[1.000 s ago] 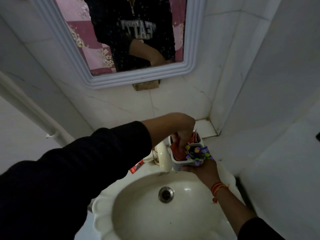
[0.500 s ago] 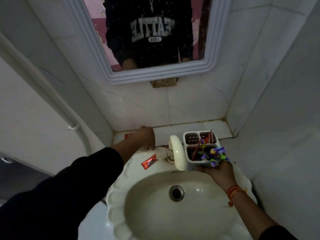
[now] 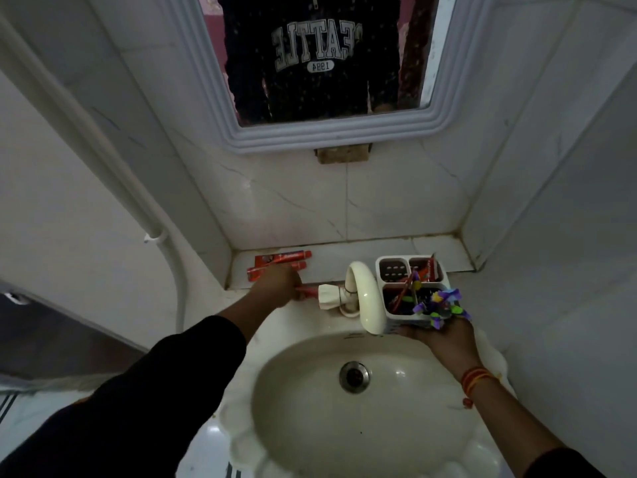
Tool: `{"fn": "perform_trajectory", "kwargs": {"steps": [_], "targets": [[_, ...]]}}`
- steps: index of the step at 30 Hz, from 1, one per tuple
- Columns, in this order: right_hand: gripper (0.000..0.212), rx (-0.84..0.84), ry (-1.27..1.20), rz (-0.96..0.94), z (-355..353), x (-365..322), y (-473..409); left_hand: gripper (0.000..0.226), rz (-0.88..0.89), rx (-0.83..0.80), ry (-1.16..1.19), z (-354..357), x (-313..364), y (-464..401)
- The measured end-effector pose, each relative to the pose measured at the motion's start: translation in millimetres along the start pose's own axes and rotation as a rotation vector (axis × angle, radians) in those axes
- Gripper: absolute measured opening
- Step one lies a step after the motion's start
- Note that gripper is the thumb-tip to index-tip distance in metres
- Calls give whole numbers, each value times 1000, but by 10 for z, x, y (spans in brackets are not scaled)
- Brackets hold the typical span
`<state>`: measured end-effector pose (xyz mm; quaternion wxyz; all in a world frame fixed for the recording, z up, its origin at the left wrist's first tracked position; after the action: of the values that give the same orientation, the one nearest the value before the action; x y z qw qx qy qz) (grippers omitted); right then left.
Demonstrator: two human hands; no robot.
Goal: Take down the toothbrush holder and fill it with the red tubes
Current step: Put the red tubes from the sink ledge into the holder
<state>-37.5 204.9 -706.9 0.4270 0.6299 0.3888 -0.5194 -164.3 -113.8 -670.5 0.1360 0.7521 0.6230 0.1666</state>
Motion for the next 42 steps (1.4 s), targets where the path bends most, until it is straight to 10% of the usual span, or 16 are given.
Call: {"fn": "perform_trajectory", "kwargs": {"steps": [14,42], "targets": [[70,-5,-88,49,21,-58,44,23,331,603,137,-2115,1357,1044],[75,1,-88,-8,-1,-5,8,22,358,279,-130,-1701,2157,1075]]}}
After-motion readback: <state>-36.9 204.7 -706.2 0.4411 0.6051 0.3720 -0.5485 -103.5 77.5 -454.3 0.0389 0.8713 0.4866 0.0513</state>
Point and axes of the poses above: each hand's wrist, its own y-axis away from the middle knuckle, its own z-axis out of the palm, x = y × z, the point moved 10 cm from there along -y, towards the middle knuckle, and after that the axes turned 12 degrees about -y, right-handed, at the moved point
